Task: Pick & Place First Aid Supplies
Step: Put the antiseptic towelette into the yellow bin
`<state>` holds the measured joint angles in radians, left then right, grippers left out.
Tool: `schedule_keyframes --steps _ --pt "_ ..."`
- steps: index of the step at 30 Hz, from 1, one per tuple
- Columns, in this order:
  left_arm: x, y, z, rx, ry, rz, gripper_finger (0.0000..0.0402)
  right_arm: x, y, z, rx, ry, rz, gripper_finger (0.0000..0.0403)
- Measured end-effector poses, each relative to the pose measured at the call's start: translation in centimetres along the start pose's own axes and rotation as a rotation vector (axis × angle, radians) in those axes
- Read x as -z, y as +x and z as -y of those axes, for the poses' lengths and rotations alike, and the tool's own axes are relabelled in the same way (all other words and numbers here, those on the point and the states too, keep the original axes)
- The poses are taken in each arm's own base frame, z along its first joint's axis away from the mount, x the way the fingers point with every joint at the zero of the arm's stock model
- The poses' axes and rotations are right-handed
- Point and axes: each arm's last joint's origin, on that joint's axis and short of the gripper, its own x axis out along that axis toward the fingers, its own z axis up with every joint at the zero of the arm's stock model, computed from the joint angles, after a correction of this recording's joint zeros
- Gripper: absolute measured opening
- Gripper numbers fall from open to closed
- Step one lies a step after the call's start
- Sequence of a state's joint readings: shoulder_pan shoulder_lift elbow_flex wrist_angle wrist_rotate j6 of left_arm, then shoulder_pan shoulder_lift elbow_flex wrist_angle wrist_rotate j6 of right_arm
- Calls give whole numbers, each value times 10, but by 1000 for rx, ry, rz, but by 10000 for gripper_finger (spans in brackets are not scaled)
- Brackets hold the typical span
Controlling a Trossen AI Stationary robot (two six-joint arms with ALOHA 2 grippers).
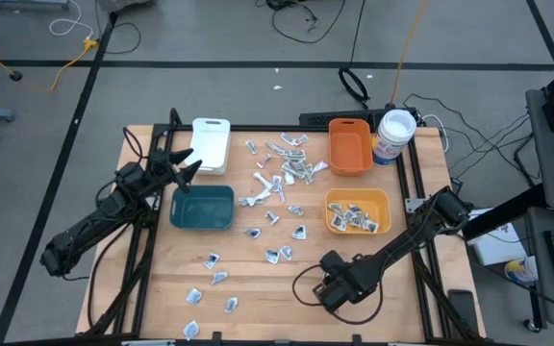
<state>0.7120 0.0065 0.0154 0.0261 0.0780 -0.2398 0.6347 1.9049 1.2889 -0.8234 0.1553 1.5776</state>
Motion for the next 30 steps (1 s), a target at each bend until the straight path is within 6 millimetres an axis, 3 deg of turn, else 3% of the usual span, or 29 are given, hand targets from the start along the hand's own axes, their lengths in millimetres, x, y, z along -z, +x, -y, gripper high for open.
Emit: schedule_keyframes --steps 7,12,24,30 --pt "0 0 0 0 0 0 306 2 6 0 -51 -11 -22 14" --pt "0 0 0 0 0 0 305 1 2 1 -61 -7 -25 10" --pt "0 0 0 0 0 0 306 -12 -68 31 -142 -49 -21 3" --pt "0 0 0 0 0 0 305 -26 -87 52 -97 -83 -14 3"
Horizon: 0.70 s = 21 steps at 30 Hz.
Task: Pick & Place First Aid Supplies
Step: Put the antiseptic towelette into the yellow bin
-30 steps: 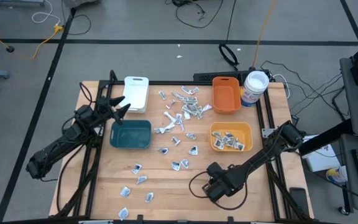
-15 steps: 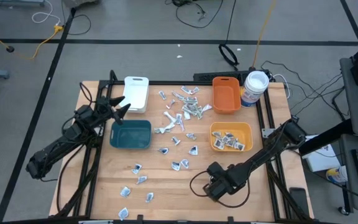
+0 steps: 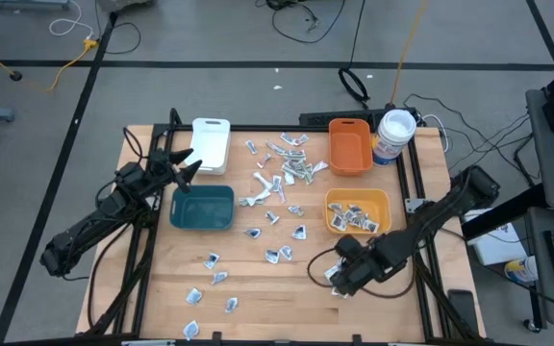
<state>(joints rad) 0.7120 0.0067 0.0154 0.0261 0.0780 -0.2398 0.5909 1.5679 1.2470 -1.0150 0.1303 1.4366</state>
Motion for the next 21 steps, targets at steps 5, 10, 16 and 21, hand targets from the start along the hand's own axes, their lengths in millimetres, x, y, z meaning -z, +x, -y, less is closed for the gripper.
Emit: schedule_keyframes --steps 5,10,16,21 --pt "0 0 0 0 0 0 306 -24 -7 30 59 9 4 3" --pt "0 0 0 0 0 0 305 -45 -5 61 87 35 5 4" --pt "0 0 0 0 0 0 306 -67 3 96 133 88 2 4" --pt "0 0 0 0 0 0 305 -81 25 118 142 135 -47 4"
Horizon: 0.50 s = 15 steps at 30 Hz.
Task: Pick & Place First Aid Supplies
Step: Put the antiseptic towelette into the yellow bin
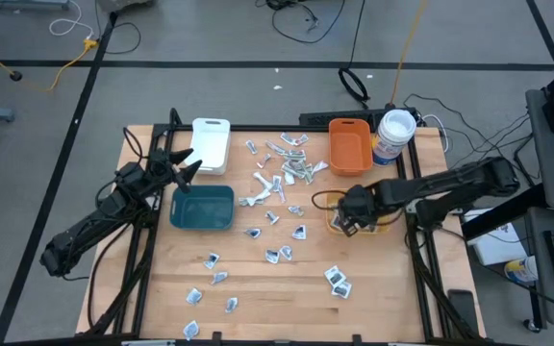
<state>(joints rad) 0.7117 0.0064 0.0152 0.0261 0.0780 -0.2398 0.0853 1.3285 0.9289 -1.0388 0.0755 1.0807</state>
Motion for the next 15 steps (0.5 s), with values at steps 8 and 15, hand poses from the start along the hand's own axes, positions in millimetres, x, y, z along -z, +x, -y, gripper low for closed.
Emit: schedule_keyframes --steps 8,15 --pt "0 0 0 0 0 0 306 -16 27 8 -76 55 38 4" --pt "0 0 0 0 0 0 306 -23 27 6 -131 37 48 62"
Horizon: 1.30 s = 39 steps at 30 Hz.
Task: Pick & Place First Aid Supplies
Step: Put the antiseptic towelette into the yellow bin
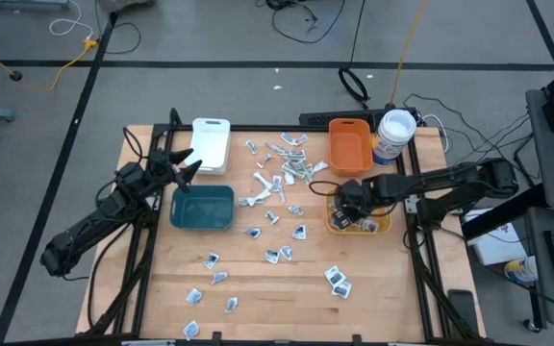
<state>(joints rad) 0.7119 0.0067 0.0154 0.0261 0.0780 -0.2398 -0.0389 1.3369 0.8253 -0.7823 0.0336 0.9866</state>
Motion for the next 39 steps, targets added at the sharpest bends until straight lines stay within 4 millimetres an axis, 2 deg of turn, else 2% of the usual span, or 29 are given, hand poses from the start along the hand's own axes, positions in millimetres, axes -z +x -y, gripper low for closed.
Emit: schedule_keyframes --steps 6,11,21,29,33,39 --pt "0 0 0 0 0 0 305 0 -5 1 -7 20 23 145" --pt "0 0 0 0 0 0 306 8 -9 -4 -21 58 21 175" --pt "0 0 0 0 0 0 305 27 -42 -32 -58 -124 38 166" --pt "0 0 0 0 0 0 306 59 -61 -68 -139 -317 28 160" --pt "0 0 0 0 0 0 306 83 -60 -82 -147 -369 3 160" --pt "0 0 0 0 0 0 306 112 -42 -98 -87 -325 -41 160"
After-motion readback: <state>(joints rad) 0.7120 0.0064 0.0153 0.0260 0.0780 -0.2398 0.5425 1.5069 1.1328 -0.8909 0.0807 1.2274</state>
